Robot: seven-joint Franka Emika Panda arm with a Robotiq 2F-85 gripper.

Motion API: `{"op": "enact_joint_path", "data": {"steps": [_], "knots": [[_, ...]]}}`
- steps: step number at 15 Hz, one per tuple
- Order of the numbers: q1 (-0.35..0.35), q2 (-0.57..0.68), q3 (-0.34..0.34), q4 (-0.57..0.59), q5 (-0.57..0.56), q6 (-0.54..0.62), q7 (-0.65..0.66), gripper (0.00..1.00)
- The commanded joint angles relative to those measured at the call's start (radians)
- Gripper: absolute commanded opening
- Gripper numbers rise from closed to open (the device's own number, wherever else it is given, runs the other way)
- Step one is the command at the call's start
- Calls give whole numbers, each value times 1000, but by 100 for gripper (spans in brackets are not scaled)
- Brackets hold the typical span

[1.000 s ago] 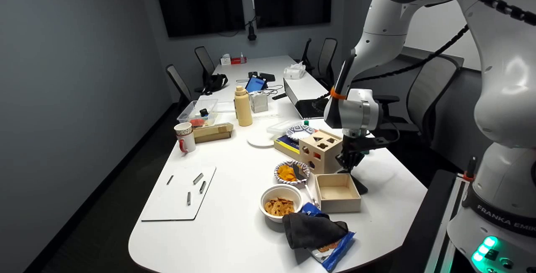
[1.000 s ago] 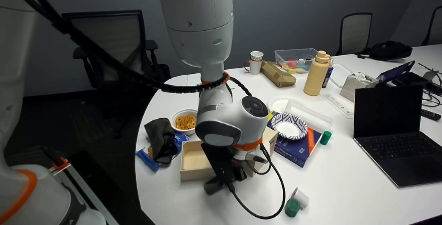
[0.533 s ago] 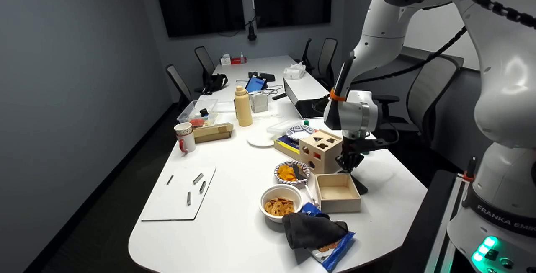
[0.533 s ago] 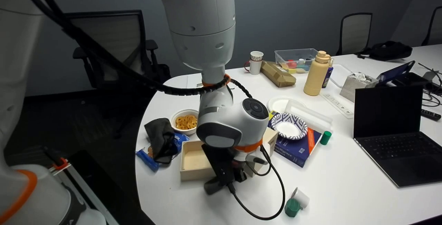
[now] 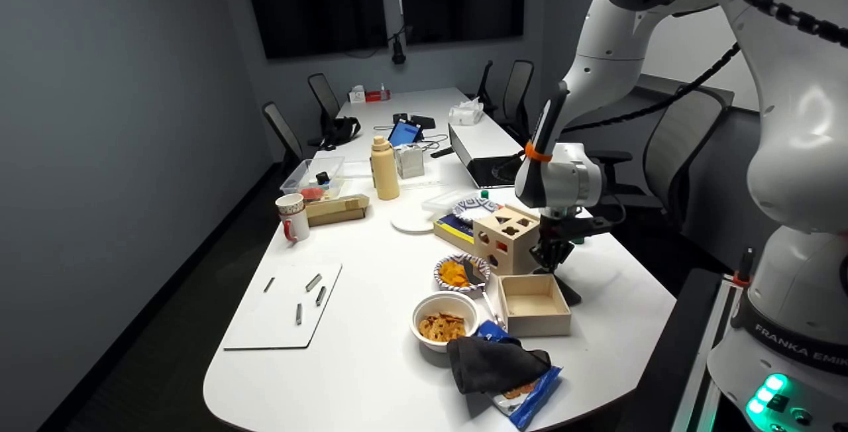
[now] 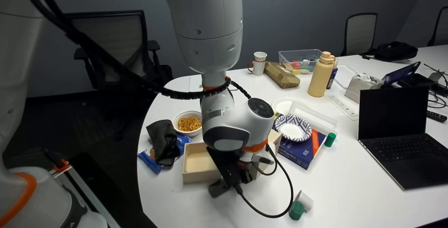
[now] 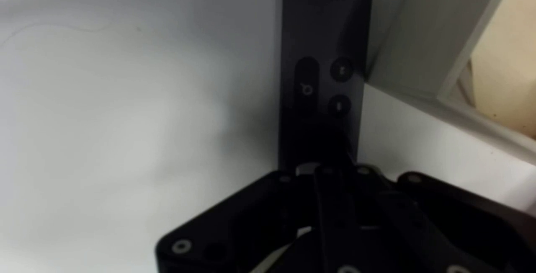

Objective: Press a button on the remote control.

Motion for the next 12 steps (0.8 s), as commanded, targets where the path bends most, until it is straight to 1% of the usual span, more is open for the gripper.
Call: {"op": "enact_joint_path", "data": {"steps": [1,5,8,11,12], "knots": [[-9,60,-6,26,-68,6,51,0],[-40,17,19,16,-70,-12,63,0],[-57,-49,33,-14,-60,-31,70,0],[-70,-114,39,-33,-53,-78,70,0],[-61,-149,32,-44,-51,-108,75,0]]}}
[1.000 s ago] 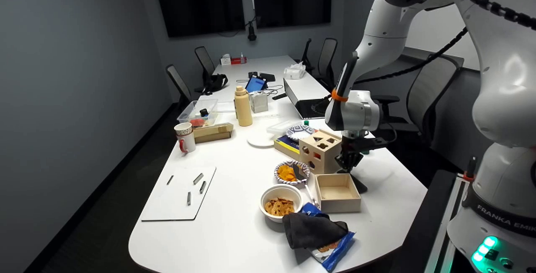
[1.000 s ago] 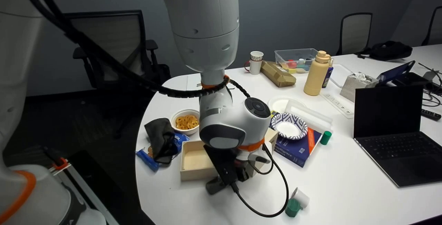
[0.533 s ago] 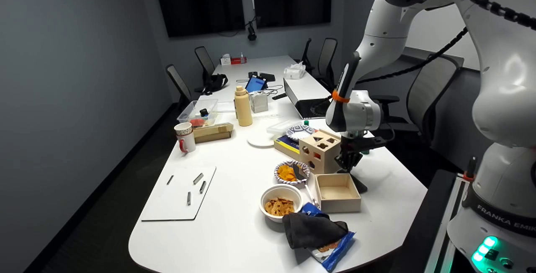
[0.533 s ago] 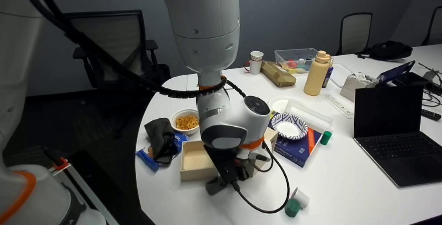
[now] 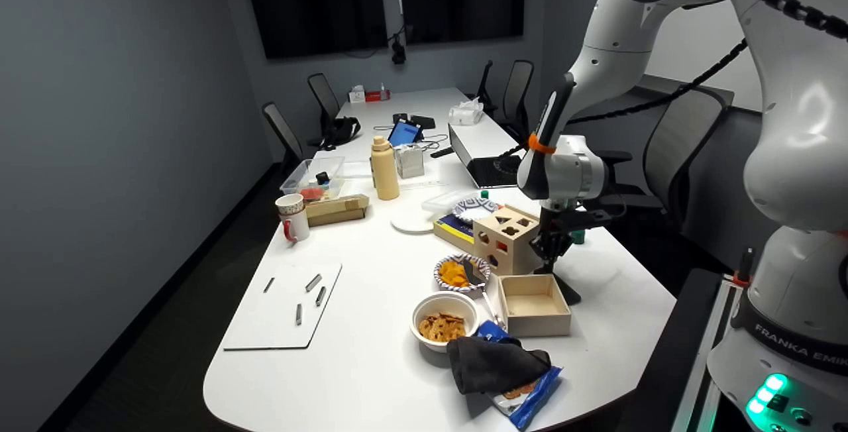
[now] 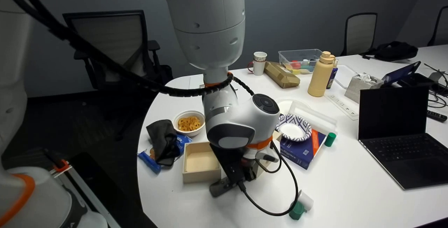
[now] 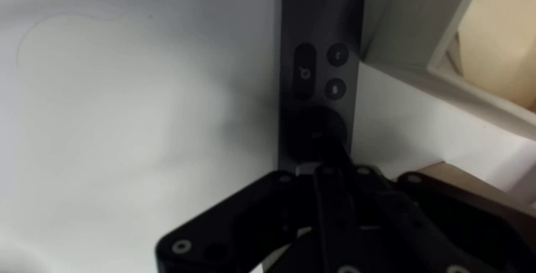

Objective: Press a button on the remote control.

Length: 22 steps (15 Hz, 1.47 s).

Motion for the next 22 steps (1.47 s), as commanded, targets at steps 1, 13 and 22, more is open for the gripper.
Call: {"op": "enact_joint_path", "data": {"steps": [1,13,22], "knots": [[1,-141,-4,-50,-13,-112,34,0],[267,-537,-215,-133,-175,-446,188,63],[327,-640,-235,-152,-231,-523,220,100]]}}
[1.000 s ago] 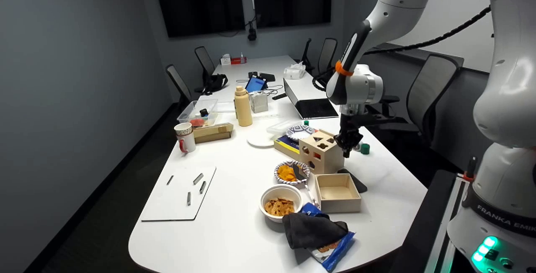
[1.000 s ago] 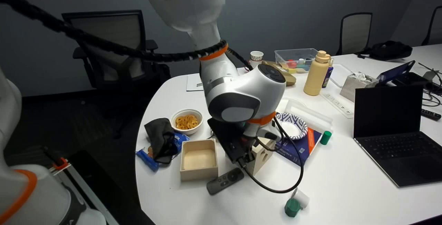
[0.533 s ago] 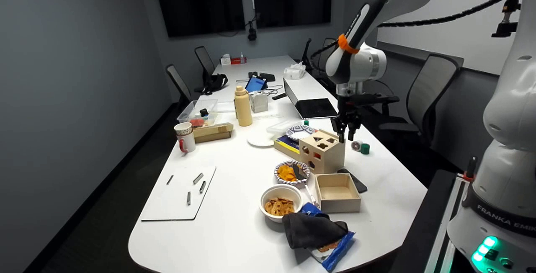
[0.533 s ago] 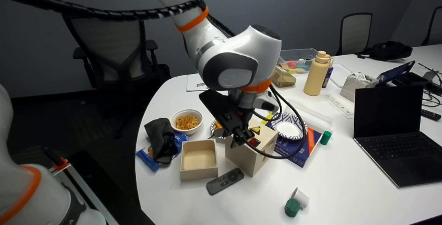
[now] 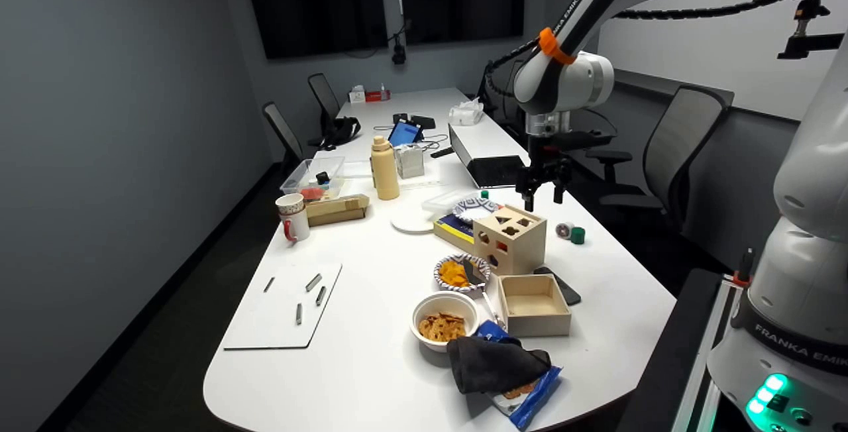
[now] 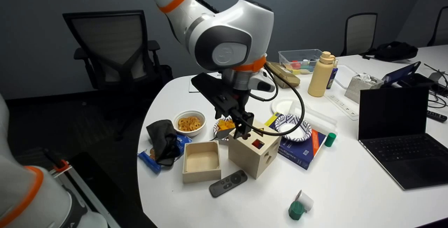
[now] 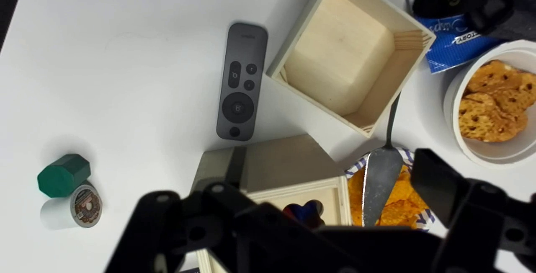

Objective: Press a button on the remote control.

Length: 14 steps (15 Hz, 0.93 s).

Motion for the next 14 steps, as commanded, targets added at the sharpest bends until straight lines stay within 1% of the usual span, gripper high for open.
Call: {"op": "enact_joint_path", "data": {"steps": [1,14], "knots": [[23,-56,-25,-31,-37,-31,32,100],[40,-60,-29,-53,-33,-23,28,100]]}}
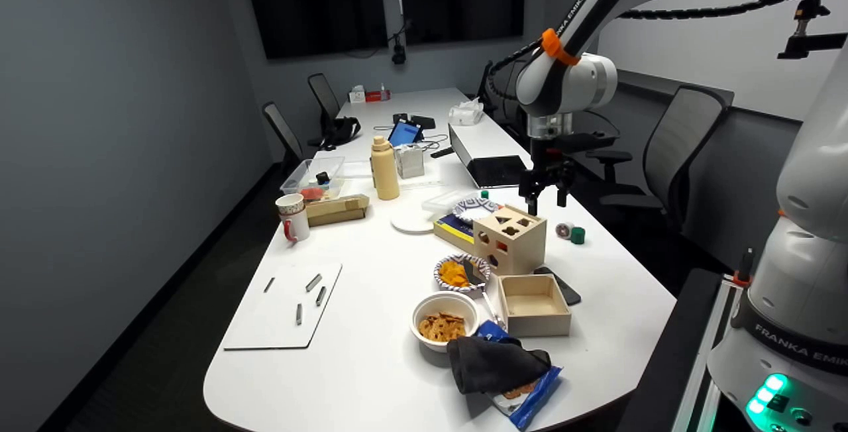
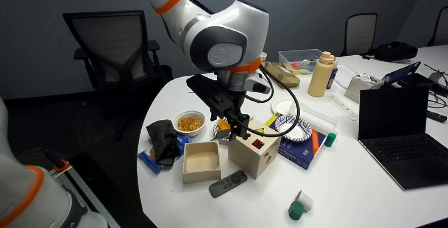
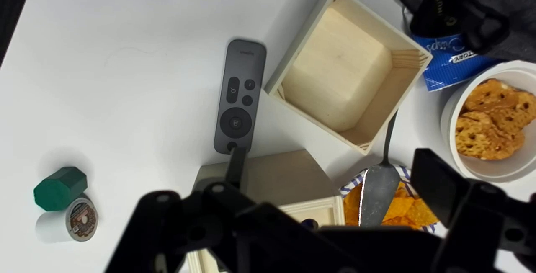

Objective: Press a button on the remote control.

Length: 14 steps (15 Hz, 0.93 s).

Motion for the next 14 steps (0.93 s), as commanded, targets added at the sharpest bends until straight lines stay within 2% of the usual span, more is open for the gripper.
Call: {"op": "enact_joint_path", "data": {"steps": [1,6,7,14], "knots": [[18,-42,-14,-25,-21,-14,23,100],[23,-41,-15,-21,8,-23,-25,100],[21,-1,-16,1,-1,-3,-4,100],[22,5,-17,1,0,-3,-6,100]]}}
